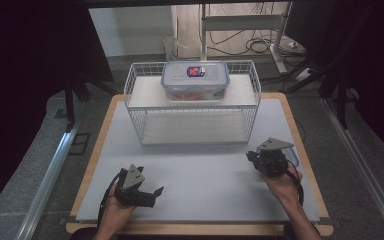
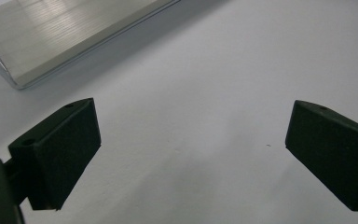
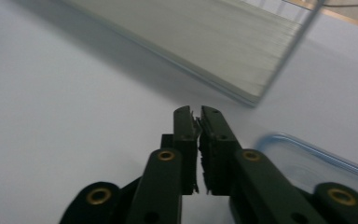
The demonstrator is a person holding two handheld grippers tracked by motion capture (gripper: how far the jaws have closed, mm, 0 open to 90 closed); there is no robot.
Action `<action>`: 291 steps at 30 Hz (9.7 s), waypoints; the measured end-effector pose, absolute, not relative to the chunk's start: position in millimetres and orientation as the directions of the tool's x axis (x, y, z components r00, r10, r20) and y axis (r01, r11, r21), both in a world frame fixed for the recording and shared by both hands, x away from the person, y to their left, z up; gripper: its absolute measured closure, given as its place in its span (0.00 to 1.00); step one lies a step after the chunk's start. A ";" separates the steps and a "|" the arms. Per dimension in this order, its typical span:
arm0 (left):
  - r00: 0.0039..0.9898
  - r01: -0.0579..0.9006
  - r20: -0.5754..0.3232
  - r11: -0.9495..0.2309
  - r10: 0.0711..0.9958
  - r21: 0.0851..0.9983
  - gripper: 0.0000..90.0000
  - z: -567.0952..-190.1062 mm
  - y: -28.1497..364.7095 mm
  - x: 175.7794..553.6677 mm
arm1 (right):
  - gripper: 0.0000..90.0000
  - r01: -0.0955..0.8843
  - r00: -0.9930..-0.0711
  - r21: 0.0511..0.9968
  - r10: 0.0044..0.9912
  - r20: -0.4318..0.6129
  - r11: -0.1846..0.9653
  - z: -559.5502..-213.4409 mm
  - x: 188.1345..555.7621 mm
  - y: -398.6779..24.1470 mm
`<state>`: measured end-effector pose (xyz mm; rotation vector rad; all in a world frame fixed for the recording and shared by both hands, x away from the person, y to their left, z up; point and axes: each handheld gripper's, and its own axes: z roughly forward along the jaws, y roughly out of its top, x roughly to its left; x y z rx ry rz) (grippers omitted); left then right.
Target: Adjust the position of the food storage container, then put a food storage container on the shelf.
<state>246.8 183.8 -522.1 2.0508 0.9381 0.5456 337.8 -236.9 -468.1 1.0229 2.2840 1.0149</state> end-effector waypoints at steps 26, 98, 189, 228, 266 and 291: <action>0.637 0.435 0.039 -0.401 0.770 0.806 0.04 -523.7 183.9 248.0 | 1.00 0.587 -0.300 0.785 0.954 -0.014 0.196 -471.8 366.0 -360.2; 0.632 0.489 -0.031 -0.368 0.774 0.791 0.07 -525.8 183.0 253.1 | 1.00 0.513 -0.731 0.718 0.678 0.078 0.471 -490.3 325.0 -175.7; 0.734 0.559 -0.261 -0.339 0.627 0.757 0.20 -513.7 142.1 322.2 | 0.32 0.519 -0.773 0.722 0.611 0.168 0.458 -491.3 334.9 -171.3; 0.694 0.674 -0.499 -0.223 0.519 0.705 0.57 -523.9 146.6 307.2 | 0.61 0.650 -0.735 0.671 0.520 0.436 0.357 -502.4 329.7 -181.0; 0.667 0.707 -0.585 -0.146 0.461 0.692 0.63 -519.2 155.9 317.3 | 0.63 0.741 -0.645 0.643 0.477 0.597 0.197 -508.3 334.9 -191.5; 0.734 0.614 -0.483 -0.162 0.478 0.773 0.63 -448.5 156.5 332.8 | 0.62 0.643 -0.721 0.738 0.489 0.491 0.206 -441.2 348.4 -187.2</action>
